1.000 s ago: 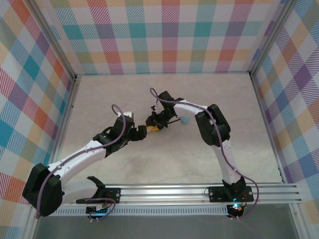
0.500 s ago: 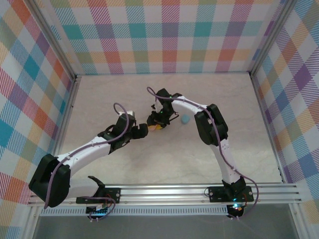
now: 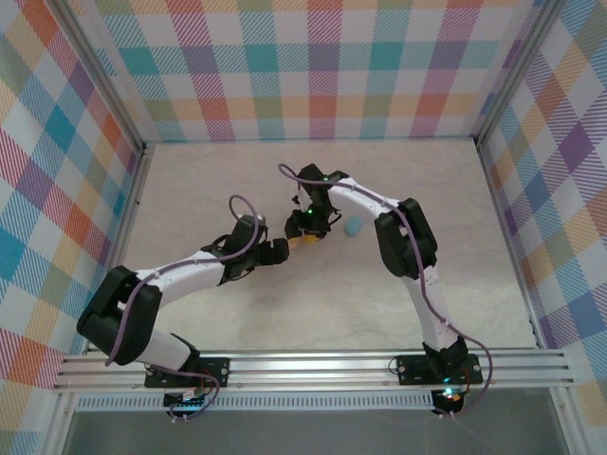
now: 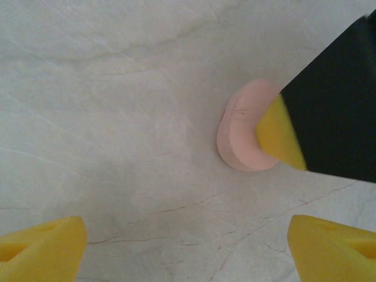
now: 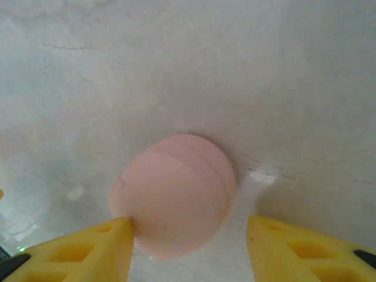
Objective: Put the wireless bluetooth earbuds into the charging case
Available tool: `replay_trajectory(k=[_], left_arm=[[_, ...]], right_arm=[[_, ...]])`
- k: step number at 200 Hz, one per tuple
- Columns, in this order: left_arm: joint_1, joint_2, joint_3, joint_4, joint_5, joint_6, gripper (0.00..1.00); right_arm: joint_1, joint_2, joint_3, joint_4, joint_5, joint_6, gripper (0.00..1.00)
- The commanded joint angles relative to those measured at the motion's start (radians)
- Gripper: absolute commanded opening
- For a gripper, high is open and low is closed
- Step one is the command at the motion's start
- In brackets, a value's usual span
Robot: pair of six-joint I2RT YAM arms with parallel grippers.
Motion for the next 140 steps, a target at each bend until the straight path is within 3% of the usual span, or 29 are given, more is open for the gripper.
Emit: replay_trajectory(k=[1, 45, 77, 103, 120, 140], left_arm=[[0.009, -0.002, 0.062, 0.033, 0.041, 0.042, 0.88], [0.009, -0.032, 0.139, -0.084, 0.017, 0.162, 0.92], [0.009, -0.108, 0.135, -0.102, -0.041, 0.252, 0.98], [0.010, -0.194, 0.122, -0.113, -0.122, 0.359, 1.00], [0.013, -0.243, 0.117, -0.124, -0.204, 0.416, 1.00], [0.030, -0.285, 0.105, -0.120, -0.271, 0.466, 1.00]], right_arm=[[-0.005, -0.074, -0.001, -0.017, 0.052, -0.021, 0.54], [-0.005, -0.196, -0.071, 0.084, 0.076, -0.010, 0.56], [-0.009, -0.322, -0.153, 0.160, 0.172, -0.055, 0.62], [-0.021, -0.445, -0.261, 0.247, 0.299, -0.091, 0.79], [-0.033, -0.524, -0.347, 0.319, 0.388, -0.101, 1.00], [-0.051, -0.598, -0.447, 0.402, 0.478, -0.117, 1.00]])
